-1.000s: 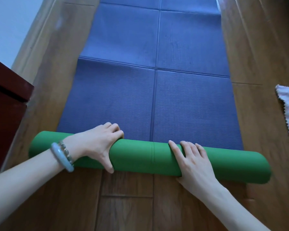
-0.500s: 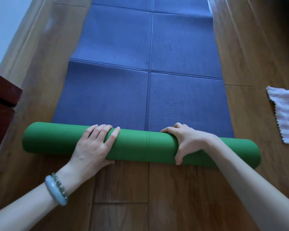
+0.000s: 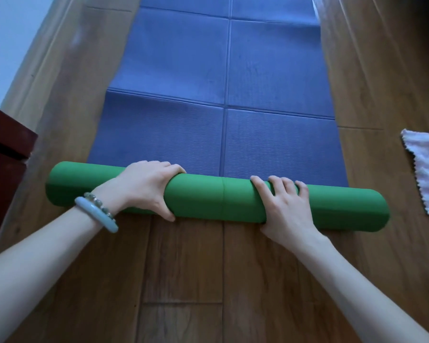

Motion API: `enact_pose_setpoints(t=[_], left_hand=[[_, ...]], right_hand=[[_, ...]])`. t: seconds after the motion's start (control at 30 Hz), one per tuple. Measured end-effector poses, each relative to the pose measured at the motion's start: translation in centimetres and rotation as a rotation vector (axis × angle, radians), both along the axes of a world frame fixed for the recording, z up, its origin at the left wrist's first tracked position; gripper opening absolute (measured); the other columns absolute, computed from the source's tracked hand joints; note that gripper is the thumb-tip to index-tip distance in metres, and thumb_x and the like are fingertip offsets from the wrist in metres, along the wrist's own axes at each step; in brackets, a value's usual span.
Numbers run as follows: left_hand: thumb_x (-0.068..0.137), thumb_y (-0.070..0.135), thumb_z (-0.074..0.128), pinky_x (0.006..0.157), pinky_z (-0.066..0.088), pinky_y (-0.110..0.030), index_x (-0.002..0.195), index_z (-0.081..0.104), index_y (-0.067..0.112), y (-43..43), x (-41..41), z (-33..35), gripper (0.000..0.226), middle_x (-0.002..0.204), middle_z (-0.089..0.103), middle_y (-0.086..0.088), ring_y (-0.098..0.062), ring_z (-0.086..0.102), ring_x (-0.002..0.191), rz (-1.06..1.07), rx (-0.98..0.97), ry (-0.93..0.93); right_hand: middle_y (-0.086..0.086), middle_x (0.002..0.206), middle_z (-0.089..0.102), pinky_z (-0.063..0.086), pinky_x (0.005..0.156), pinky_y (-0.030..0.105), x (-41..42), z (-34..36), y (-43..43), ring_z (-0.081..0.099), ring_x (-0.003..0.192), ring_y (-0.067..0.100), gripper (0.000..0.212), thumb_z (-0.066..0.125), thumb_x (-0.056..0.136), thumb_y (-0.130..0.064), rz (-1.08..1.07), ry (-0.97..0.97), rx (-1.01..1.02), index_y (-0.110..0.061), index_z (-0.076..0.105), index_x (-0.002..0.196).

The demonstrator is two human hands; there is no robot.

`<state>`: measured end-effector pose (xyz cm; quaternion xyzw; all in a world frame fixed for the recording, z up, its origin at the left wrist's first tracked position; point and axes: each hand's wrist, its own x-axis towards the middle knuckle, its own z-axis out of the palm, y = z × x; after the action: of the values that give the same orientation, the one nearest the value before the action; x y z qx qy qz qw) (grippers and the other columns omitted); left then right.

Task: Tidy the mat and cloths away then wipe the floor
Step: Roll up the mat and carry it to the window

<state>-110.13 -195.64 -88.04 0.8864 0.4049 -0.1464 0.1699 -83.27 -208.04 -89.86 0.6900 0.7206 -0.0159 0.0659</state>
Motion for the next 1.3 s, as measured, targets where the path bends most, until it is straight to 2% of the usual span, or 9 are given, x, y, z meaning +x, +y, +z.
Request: enact_pose_setpoints(t=[0.17, 0.27, 0.4, 0.57, 0.7, 0.83, 1.07, 1.17, 1.3], left_hand=[[0.054, 0.08, 0.052, 0.093, 0.035, -0.037, 0.132, 0.048, 0.014, -2.0, -1.4, -0.9, 0.103, 0.119, 0.06, -0.007, -0.028, 0.059, 0.106, -0.022, 0.321, -0.151], [0.045, 0.073, 0.071, 0.101, 0.03, -0.043, 0.136, 0.046, 0.007, -3.4, -1.3, -1.7, 0.115, 0.125, 0.056, -0.02, -0.036, 0.053, 0.114, -0.011, 0.411, -0.094], [0.027, 0.041, 0.091, 0.089, 0.043, -0.043, 0.129, 0.051, 0.006, -2.4, -0.3, -1.9, 0.115, 0.109, 0.061, -0.022, -0.037, 0.06, 0.098, 0.04, 0.431, -0.026], [0.024, 0.038, 0.086, 0.076, 0.047, -0.039, 0.118, 0.054, 0.008, -2.7, -0.3, -1.1, 0.104, 0.097, 0.063, -0.016, -0.034, 0.062, 0.083, 0.045, 0.403, -0.019], [0.026, 0.043, 0.079, 0.071, 0.047, -0.039, 0.117, 0.052, 0.009, -6.2, -1.4, -0.7, 0.101, 0.094, 0.063, -0.014, -0.033, 0.062, 0.078, 0.022, 0.309, -0.018], [0.023, 0.052, 0.071, 0.067, 0.049, -0.038, 0.118, 0.048, 0.008, -11.5, -3.0, -0.6, 0.107, 0.092, 0.064, -0.013, -0.03, 0.063, 0.076, -0.053, 0.183, 0.027], [0.031, 0.064, 0.06, 0.065, 0.046, -0.034, 0.115, 0.053, 0.019, -11.0, -3.2, -0.3, 0.096, 0.085, 0.062, 0.002, -0.022, 0.06, 0.073, -0.082, 0.059, 0.067], [0.039, 0.07, 0.06, 0.077, 0.044, -0.033, 0.119, 0.042, 0.031, -8.7, -2.3, 0.3, 0.091, 0.094, 0.057, 0.01, -0.016, 0.058, 0.089, -0.129, -0.082, 0.136], [0.039, 0.066, 0.077, 0.081, 0.048, -0.031, 0.113, 0.039, 0.041, -5.0, -1.0, 1.2, 0.086, 0.1, 0.059, 0.017, -0.007, 0.058, 0.093, 0.001, -0.477, 0.149]], right_hand=[[0.0, 0.123, 0.044, 0.029, 0.097, 0.045, 0.8, 1.3, 3.0, 0.042, 0.116, 0.026, 0.097, 0.072, 0.055, -0.038, 0.022, 0.019, -0.232, -0.035, 0.021, 0.138], [-0.001, 0.12, 0.045, 0.032, 0.092, 0.043, 1.2, 2.1, 4.8, 0.041, 0.115, 0.024, 0.101, 0.075, 0.051, -0.042, 0.005, 0.059, -0.341, -0.036, 0.022, 0.136], [0.0, 0.118, 0.046, 0.033, 0.093, 0.044, 1.3, 2.8, 6.6, 0.042, 0.115, 0.024, 0.102, 0.079, 0.05, -0.039, -0.018, 0.098, -0.476, -0.036, 0.025, 0.136], [-0.002, 0.108, 0.044, 0.034, 0.087, 0.042, 1.0, 4.1, 6.8, 0.042, 0.11, 0.023, 0.099, 0.081, 0.052, -0.034, -0.037, 0.138, -0.601, -0.036, 0.027, 0.135], [-0.002, 0.111, 0.047, 0.034, 0.085, 0.042, 0.3, 4.4, 3.8, 0.043, 0.108, 0.021, 0.095, 0.081, 0.051, -0.035, 0.0, 0.167, -0.741, -0.036, 0.029, 0.131], [-0.004, 0.117, 0.047, 0.038, 0.094, 0.047, -0.5, 4.7, -0.7, 0.043, 0.112, 0.019, 0.096, 0.082, 0.053, -0.039, 0.081, 0.165, -0.913, -0.036, 0.027, 0.132], [-0.006, 0.117, 0.041, 0.039, 0.092, 0.039, -0.2, 4.7, -1.1, 0.041, 0.114, 0.016, 0.097, 0.082, 0.054, -0.04, 0.059, 0.234, -0.969, -0.04, 0.028, 0.134], [-0.003, 0.124, 0.035, 0.033, 0.098, 0.037, 0.3, 5.8, -0.9, 0.035, 0.119, 0.02, 0.1, 0.078, 0.06, -0.041, 0.029, 0.217, -0.826, -0.04, 0.019, 0.14], [0.002, 0.149, 0.016, 0.013, 0.115, 0.04, -0.5, 5.9, -3.8, 0.015, 0.138, 0.023, 0.117, 0.071, 0.063, -0.049, 0.046, 0.142, -0.628, -0.034, -0.008, 0.147]])
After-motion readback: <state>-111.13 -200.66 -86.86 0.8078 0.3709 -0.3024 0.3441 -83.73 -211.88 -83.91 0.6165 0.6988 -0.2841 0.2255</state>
